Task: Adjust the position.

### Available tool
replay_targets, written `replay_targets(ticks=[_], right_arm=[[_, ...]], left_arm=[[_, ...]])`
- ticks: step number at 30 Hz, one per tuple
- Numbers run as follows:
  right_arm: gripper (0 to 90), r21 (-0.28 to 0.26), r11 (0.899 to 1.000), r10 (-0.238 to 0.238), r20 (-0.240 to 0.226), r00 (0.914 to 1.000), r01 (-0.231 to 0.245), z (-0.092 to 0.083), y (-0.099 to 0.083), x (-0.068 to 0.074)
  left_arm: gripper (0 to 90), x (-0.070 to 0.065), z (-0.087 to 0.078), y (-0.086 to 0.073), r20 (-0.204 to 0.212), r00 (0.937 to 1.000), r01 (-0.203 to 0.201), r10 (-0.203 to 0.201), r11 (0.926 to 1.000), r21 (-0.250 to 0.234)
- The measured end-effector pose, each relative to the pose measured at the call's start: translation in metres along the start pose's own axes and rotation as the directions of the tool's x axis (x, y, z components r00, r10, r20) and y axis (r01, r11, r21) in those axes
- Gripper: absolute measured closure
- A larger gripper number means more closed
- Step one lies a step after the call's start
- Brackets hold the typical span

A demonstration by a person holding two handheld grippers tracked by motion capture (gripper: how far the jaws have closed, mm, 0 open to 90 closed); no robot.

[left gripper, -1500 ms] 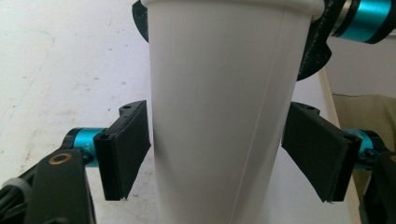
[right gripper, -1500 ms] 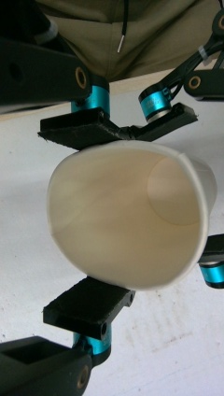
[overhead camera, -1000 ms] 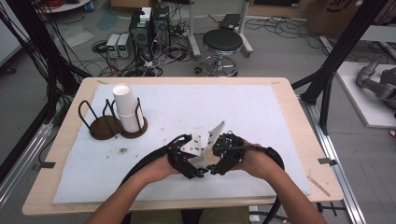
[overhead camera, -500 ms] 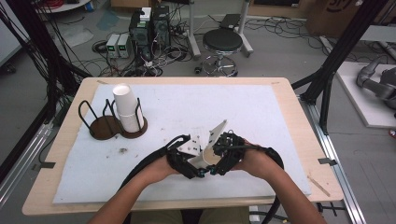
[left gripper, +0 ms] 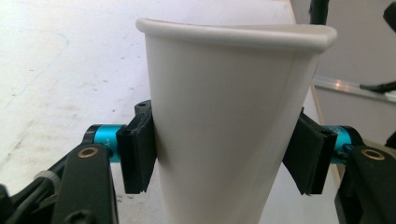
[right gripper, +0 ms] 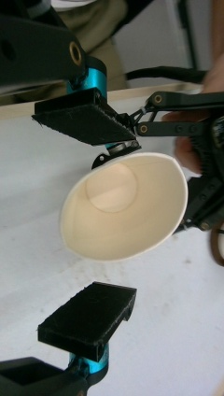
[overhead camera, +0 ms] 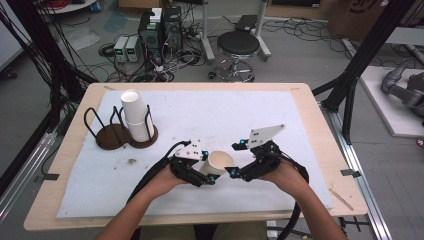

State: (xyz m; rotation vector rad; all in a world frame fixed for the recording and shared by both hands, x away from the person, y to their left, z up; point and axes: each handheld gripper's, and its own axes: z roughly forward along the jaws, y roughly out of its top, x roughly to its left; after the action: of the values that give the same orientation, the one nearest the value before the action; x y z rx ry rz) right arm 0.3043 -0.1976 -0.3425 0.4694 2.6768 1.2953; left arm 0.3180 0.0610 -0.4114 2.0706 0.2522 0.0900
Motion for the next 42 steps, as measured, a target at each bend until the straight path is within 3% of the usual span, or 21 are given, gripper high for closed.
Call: replay_targets(ticks=[1, 5, 8, 12, 17, 23, 30, 36, 42], right_arm=[[21.9, 0.000, 1.000, 0.000, 0.000, 1.0000, 0.000, 0.000, 0.000, 0.000], [21.6, -0.106, 0.993, 0.049, 0.021, 0.9986, -0.046, -0.006, -0.014, -0.003], [21.4, -0.183, 0.980, 0.093, 0.053, 0.9943, -0.082, -0.013, -0.029, -0.006], [21.5, -0.202, 0.973, 0.129, 0.088, 0.9878, -0.109, -0.016, -0.041, -0.008], [21.5, -0.238, 0.959, 0.193, 0.142, 0.9709, -0.156, -0.021, -0.064, -0.013], [21.5, -0.250, 0.955, 0.211, 0.192, 0.9584, -0.160, -0.025, -0.076, -0.015], [21.5, -0.265, 0.952, 0.228, 0.275, 0.9339, -0.155, -0.030, -0.091, -0.016], [21.5, -0.284, 0.946, 0.246, 0.314, 0.9169, -0.157, -0.034, -0.100, -0.019], [21.5, -0.297, 0.942, 0.252, 0.328, 0.9105, -0.154, -0.036, -0.101, -0.019]], left_arm=[[34.6, 0.000, 0.000, 0.000, 0.000, 1.0000, 0.000, 0.000, 1.0000, 0.000], [34.6, 0.003, -0.005, -0.005, -0.019, 0.9993, 0.032, -0.033, 0.9978, -0.057], [34.6, 0.005, -0.008, -0.010, -0.031, 0.9974, 0.061, -0.065, 0.9927, -0.104], [34.6, 0.009, -0.013, -0.013, -0.039, 0.9946, 0.089, -0.097, 0.9828, -0.162], [34.6, 0.013, -0.017, -0.015, -0.050, 0.9929, 0.095, -0.108, 0.9696, -0.226], [34.5, 0.017, -0.021, -0.017, -0.068, 0.9907, 0.093, -0.118, 0.9511, -0.295], [34.4, 0.023, -0.029, -0.020, -0.101, 0.9837, 0.098, -0.148, 0.9166, -0.387], [34.4, 0.026, -0.033, -0.024, -0.125, 0.9792, 0.097, -0.160, 0.9092, -0.405], [34.4, 0.028, -0.036, -0.025, -0.133, 0.9771, 0.095, -0.166, 0.8997, -0.426]])
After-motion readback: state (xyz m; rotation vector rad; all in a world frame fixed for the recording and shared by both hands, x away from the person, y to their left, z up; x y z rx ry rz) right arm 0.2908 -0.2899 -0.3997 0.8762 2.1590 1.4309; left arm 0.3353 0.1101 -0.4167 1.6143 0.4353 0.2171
